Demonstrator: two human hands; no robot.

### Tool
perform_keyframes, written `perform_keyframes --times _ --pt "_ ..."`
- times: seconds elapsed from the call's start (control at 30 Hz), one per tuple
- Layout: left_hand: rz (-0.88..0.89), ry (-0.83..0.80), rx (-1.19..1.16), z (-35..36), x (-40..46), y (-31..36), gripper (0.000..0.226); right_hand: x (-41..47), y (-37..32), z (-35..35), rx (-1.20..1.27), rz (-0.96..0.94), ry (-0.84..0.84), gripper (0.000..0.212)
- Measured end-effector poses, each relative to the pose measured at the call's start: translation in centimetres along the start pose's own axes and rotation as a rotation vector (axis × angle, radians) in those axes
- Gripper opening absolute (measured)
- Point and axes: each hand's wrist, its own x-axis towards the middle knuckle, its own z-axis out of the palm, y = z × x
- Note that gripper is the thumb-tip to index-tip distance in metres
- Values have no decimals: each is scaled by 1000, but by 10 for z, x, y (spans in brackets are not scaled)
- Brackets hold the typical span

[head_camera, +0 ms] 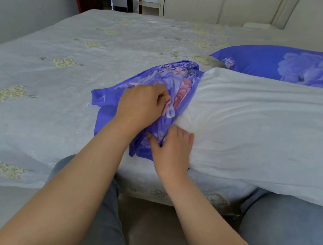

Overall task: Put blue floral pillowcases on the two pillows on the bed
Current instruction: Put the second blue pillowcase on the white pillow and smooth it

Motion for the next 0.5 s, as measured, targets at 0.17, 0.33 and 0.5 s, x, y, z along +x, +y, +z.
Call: perform_keyframes --times 0.17,0.33,0.5 --pt "-141 -386 -386 12 -5 -30 16 -12 -1 6 -221 -142 220 74" --pt "-199 -439 -698 3 -9 -37 14 6 -8 3 -261 -73 102 56" --pt "-123 -35 -366 9 -34 -47 16 30 0 -29 -149 22 -46 23"
